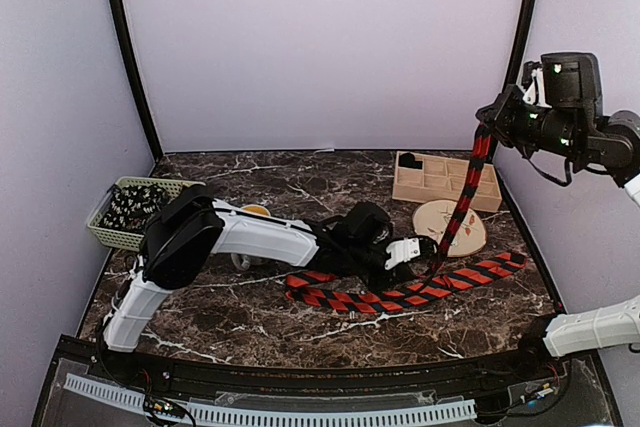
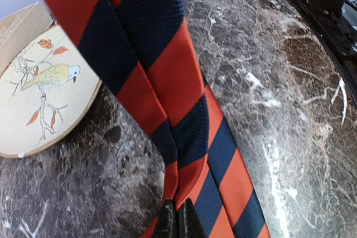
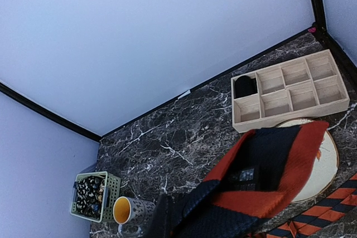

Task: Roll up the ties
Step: Adjust the tie at the center of the board.

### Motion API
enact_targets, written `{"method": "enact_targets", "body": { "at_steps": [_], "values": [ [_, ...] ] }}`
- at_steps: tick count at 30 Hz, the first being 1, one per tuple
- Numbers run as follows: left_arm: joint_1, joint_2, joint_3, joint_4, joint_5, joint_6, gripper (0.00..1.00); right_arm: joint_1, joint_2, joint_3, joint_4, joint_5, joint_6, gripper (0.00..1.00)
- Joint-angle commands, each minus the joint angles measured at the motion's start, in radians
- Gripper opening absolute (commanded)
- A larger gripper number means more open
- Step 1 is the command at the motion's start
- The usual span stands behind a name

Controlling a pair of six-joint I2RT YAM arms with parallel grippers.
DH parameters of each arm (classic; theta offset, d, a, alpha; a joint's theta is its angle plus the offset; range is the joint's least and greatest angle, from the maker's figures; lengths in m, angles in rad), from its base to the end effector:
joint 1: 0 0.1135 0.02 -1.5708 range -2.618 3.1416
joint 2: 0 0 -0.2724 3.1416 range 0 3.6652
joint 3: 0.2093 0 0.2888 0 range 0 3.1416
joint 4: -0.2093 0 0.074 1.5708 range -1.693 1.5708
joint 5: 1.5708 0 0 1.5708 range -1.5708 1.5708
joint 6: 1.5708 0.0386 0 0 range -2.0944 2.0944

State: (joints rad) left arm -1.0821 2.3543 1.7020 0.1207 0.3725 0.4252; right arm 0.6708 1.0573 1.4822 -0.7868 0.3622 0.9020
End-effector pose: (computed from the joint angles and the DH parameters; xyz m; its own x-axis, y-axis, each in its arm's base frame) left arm 0.2542 -0.5081 0.1269 0.1832 0.4738 -0.8613 0.9815 -0.0386 0.1875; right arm 0.1822 0.1272 0.4829 -0.4244 0.5999 -0.6783 0.0181 0.7546 0.6560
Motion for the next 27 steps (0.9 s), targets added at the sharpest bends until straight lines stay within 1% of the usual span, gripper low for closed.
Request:
{"method": "enact_targets", "body": {
  "at_steps": [1, 3, 5, 7, 10, 13, 15, 20, 22, 24, 27],
  "values": [
    [-0.007, -0.239, -0.09, -0.138, -0.054, -0.008, 0.0, -0.013, -0.021, 0.023, -0.081, 0.076, 0.008, 0.0],
    [-0.003, -0.368, -0.183, -0.174, -0.053, -0.01, 0.0, -0.016, -0.026, 0.006, -0.112, 0.098, 0.011, 0.0],
    [0.006, -0.481, -0.25, -0.252, -0.044, -0.019, 0.0, -0.017, -0.019, -0.02, -0.148, 0.111, 0.019, 0.0],
    [0.026, -0.582, -0.294, -0.339, -0.039, -0.055, 0.0, -0.019, -0.003, -0.054, -0.18, 0.11, 0.046, 0.0],
    [0.077, -0.662, -0.315, -0.511, 0.04, -0.1, 0.0, -0.019, 0.029, -0.11, -0.189, 0.062, 0.08, 0.0],
    [0.114, -0.702, -0.322, -0.678, 0.107, -0.105, 0.0, -0.019, 0.057, -0.181, -0.161, 0.003, 0.098, 0.0],
    [0.124, -0.714, -0.33, -0.8, 0.119, -0.104, 0.0, -0.018, 0.08, -0.224, -0.149, -0.024, 0.108, 0.0],
    [0.169, -0.74, -0.345, -1.004, 0.142, -0.116, 0.0, -0.018, 0.151, -0.281, -0.135, -0.048, 0.103, 0.0],
    [0.187, -0.75, -0.355, -1.078, 0.115, -0.117, 0.0, -0.017, 0.173, -0.313, -0.11, -0.073, 0.1, 0.0],
    [0.201, -0.751, -0.358, -1.166, 0.06, -0.113, 0.0, -0.016, 0.182, -0.375, -0.063, -0.099, 0.095, 0.0],
    [0.231, -0.751, -0.371, -1.258, 0.012, -0.121, 0.0, -0.014, 0.193, -0.446, -0.008, -0.11, 0.103, 0.0]
  ]
}}
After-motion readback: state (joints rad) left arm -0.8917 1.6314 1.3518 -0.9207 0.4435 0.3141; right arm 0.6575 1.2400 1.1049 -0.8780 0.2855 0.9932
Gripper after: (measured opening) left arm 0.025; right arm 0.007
